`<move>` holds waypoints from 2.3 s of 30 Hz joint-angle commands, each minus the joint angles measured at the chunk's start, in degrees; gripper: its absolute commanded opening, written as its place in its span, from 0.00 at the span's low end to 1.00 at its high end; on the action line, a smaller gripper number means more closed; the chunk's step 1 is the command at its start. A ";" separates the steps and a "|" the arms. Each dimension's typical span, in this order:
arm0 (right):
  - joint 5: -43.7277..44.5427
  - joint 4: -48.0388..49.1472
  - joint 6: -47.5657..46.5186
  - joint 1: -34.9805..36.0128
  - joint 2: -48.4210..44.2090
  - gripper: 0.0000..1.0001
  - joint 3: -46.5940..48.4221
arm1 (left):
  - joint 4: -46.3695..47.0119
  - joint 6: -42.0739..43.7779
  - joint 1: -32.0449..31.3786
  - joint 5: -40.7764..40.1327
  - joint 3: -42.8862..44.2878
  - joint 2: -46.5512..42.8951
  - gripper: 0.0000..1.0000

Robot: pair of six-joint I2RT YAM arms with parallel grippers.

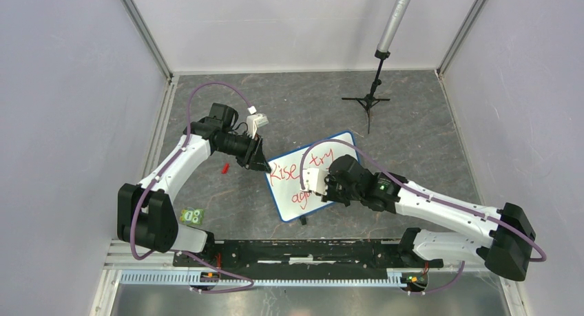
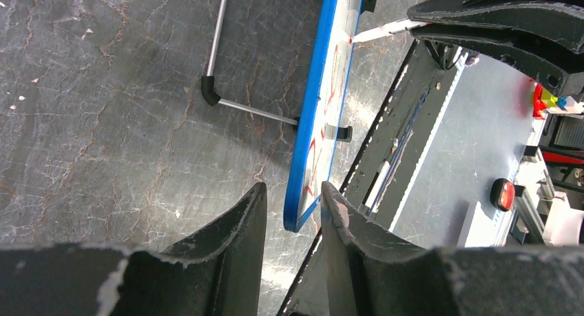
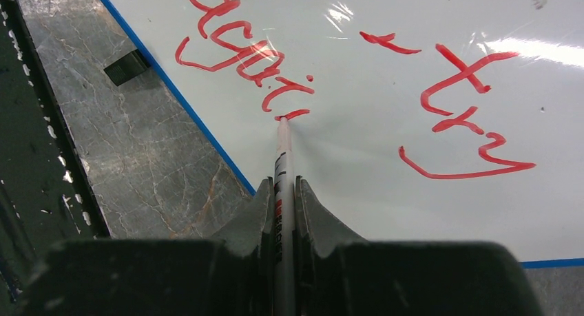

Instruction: Write a sentence on the whiteboard

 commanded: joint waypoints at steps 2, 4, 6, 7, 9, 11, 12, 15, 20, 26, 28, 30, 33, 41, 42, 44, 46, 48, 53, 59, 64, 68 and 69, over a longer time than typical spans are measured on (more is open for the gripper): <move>3.54 2.34 0.12 -1.42 -0.13 0.00 3.32 | 1.40 -0.85 -0.31 0.49 1.28 0.15 0.41; 3.31 2.74 0.12 -1.84 -0.29 0.00 3.37 | 1.42 -0.85 -0.31 0.43 1.23 0.20 0.41; 3.46 2.78 -0.05 -2.04 -0.19 0.00 3.53 | 1.42 -0.73 -0.30 0.38 1.19 0.22 0.41; 3.57 2.78 -0.14 -2.10 -0.20 0.00 3.50 | 1.42 -0.77 -0.31 0.38 1.19 0.24 0.41; 3.74 2.56 -0.45 -2.39 -0.35 0.00 3.58 | 1.40 -0.81 -0.27 0.39 1.19 0.22 0.41; 4.40 2.24 -0.73 -2.71 -0.46 0.00 3.43 | 1.40 -0.83 -0.31 0.38 1.19 0.28 0.41; 4.52 1.98 -0.99 -2.99 -0.59 0.00 3.33 | 1.42 -0.85 -0.27 0.38 1.25 0.27 0.41; 4.57 1.40 -1.45 -3.79 -1.30 0.00 2.62 | 1.40 -0.90 -0.31 0.38 1.36 0.35 0.41; 4.58 0.76 -1.55 -4.07 -2.02 0.00 1.34 | 1.40 -0.94 -0.31 0.47 1.45 0.55 0.41; 2.66 0.46 -1.20 -4.01 -2.09 0.00 -0.50 | 1.40 -0.86 -0.31 0.38 1.37 0.60 0.41; 1.93 0.50 -1.11 -4.05 -2.04 0.00 -1.51 | 1.46 -0.75 -0.31 0.43 1.31 0.48 0.41; 1.14 0.28 -1.05 -4.07 -2.20 0.00 -2.29 | 1.41 -0.77 -0.37 0.34 1.28 0.55 0.41; 0.36 0.08 -1.10 -4.05 -2.58 0.00 -3.06 | 1.40 -0.81 -0.40 0.38 1.28 0.58 0.41; -1.89 -0.62 -1.13 -4.04 -3.04 0.00 -3.62 | 1.41 -0.75 -0.40 0.43 1.19 0.48 0.41; -2.40 -0.79 -1.05 -4.08 -3.40 0.00 -3.09 | 1.41 -0.76 -0.40 0.38 1.19 0.54 0.41; -3.50 -1.34 -0.72 -4.07 -4.37 0.00 -1.91 | 1.40 -0.73 -0.40 0.47 1.19 0.41 0.41; -3.96 -1.81 -0.50 -4.06 -5.39 0.00 -0.83 | 1.42 -0.83 -0.40 0.47 1.19 0.42 0.41; -3.77 -2.16 -0.43 -4.07 -6.28 0.00 -0.24 | 1.40 -0.87 -0.40 0.49 1.19 0.42 0.41; -1.10 -3.17 -0.15 -4.01 -6.63 0.00 0.20 | 1.42 -0.87 -0.40 0.56 1.19 0.20 0.41; 1.70 -2.89 -0.65 -4.06 -4.73 0.00 -0.15 | 1.40 -0.96 -0.40 0.57 1.19 0.01 0.41; 3.59 -1.81 -1.18 -4.06 -3.17 0.00 -1.04 | 1.42 -0.83 -0.40 0.49 1.10 0.12 0.41; 3.99 -1.50 -1.39 -4.02 -2.61 0.00 -1.60 | 1.40 -0.76 -0.42 0.40 1.09 0.37 0.41; 3.70 -1.60 -1.38 -4.08 -2.73 0.00 -1.49 | 1.40 -0.73 -0.39 0.38 1.18 0.46 0.41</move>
